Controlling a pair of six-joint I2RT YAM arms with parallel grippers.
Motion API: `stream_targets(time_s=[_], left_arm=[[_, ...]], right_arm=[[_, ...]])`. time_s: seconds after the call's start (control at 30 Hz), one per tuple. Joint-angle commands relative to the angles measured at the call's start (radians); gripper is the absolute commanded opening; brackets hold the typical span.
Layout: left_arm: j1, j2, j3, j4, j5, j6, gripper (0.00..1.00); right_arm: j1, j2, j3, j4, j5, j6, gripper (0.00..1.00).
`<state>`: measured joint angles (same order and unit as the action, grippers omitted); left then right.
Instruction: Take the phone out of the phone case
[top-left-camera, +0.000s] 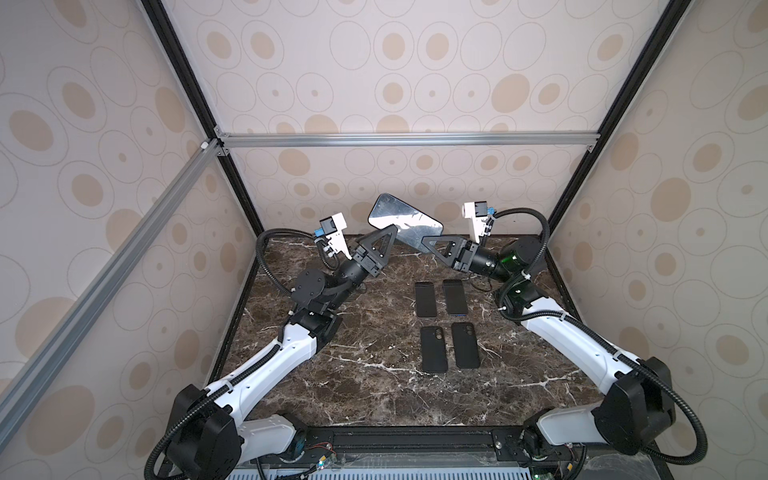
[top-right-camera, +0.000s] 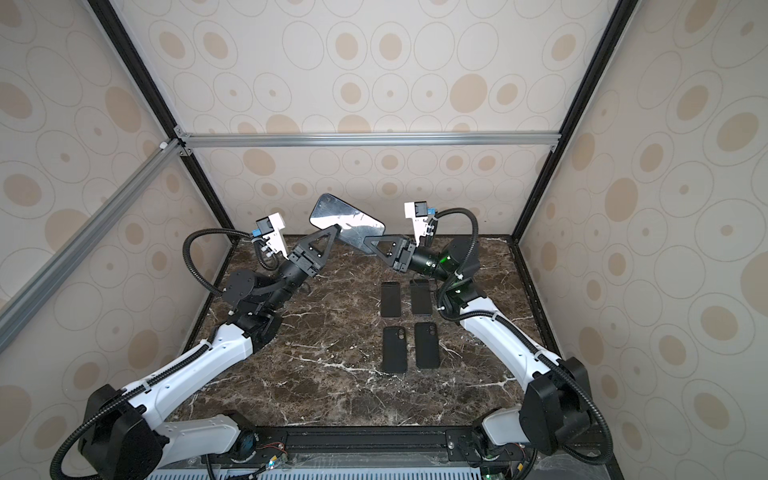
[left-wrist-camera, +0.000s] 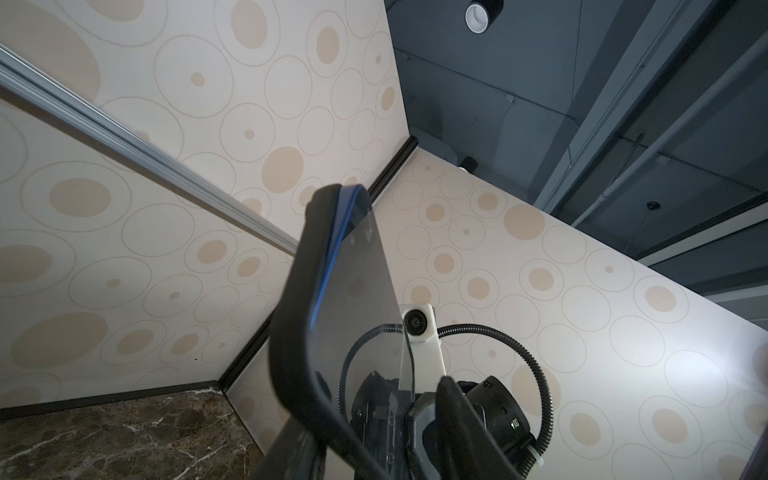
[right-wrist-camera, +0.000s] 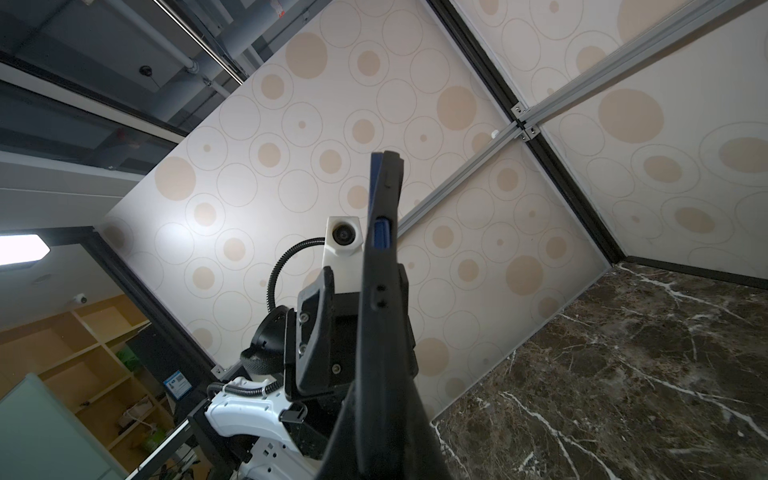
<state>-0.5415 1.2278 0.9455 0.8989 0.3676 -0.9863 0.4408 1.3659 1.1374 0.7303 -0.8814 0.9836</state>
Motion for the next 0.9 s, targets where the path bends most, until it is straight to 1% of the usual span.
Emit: stream_targets(time_s=[0.0,0.03,0.1,0.2,0.37,0.47,0.57,0.7,0.87], left_arm=[[0.017,-0.001,0.076,0.021,0.097,0.024,0.42],[0.018,0.002,0.076,0.033,0.13,0.015,0.42],[0.02,0.007,0.082,0.051,0.162,0.005,0.42],[0.021,0.014,0.097,0.047,0.196,0.005,0.4],[0.021,0.026,0.118,0.039,0.238,0.003,0.36],[0.021,0.032,0.124,0.038,0.25,0.0,0.31],[0.022,0.032,0.124,0.038,0.251,0.001,0.31],[0.021,0.034,0.127,0.037,0.258,0.001,0.28],[0.022,0.038,0.128,0.036,0.263,0.005,0.27]], right_arm=[[-0.023,-0.064,0.052,-0.05,-0.097,-0.054,0.0],[-0.032,-0.073,0.049,-0.062,-0.103,-0.059,0.0],[-0.057,-0.095,0.042,-0.076,-0.116,-0.065,0.0],[-0.083,-0.115,0.041,-0.086,-0.138,-0.064,0.0],[-0.092,-0.133,0.048,-0.109,-0.148,-0.078,0.0],[-0.092,-0.134,0.054,-0.122,-0.162,-0.09,0.0],[-0.093,-0.135,0.071,-0.167,-0.192,-0.121,0.0],[-0.103,-0.151,0.096,-0.28,-0.211,-0.203,0.0],[-0.125,-0.168,0.104,-0.316,-0.212,-0.227,0.0]])
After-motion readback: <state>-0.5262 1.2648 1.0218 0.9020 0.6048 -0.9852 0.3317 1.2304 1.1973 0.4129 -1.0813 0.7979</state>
